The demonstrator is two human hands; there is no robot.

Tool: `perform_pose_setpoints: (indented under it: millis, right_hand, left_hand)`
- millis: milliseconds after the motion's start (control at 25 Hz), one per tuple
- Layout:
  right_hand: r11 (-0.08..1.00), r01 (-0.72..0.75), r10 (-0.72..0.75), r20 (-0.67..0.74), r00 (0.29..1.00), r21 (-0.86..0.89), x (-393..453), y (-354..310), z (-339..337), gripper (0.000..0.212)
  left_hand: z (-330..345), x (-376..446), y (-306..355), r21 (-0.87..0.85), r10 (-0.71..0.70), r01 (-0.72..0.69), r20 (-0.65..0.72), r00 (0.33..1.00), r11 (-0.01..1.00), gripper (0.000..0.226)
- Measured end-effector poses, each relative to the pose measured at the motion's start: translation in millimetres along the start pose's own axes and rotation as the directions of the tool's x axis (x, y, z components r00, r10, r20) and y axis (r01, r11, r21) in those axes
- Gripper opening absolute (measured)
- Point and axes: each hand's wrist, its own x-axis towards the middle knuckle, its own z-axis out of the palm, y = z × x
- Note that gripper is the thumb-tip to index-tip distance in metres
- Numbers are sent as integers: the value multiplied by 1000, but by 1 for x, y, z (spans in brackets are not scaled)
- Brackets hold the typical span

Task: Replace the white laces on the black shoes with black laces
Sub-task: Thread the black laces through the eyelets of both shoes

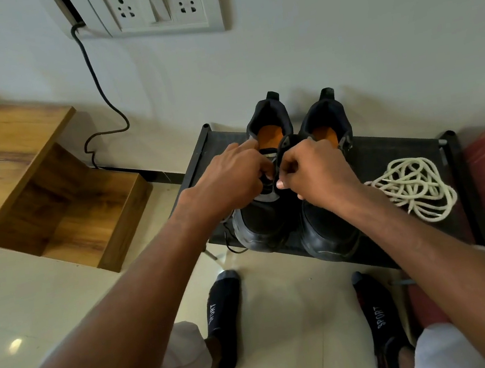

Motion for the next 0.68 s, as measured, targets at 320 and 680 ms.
perform_pose_setpoints:
  millis: [320,680]
  right_hand:
    - [902,131,176,-627,759,412,18,-1,-43,6]
    - [999,27,-27,0,1000,-46,2,0,-2,25]
  left_hand:
    - [-6,-4,-11,-85,-82,86,52,995,993,41]
    - [-13,1,-9,-121,-84,93,77,993,988,48]
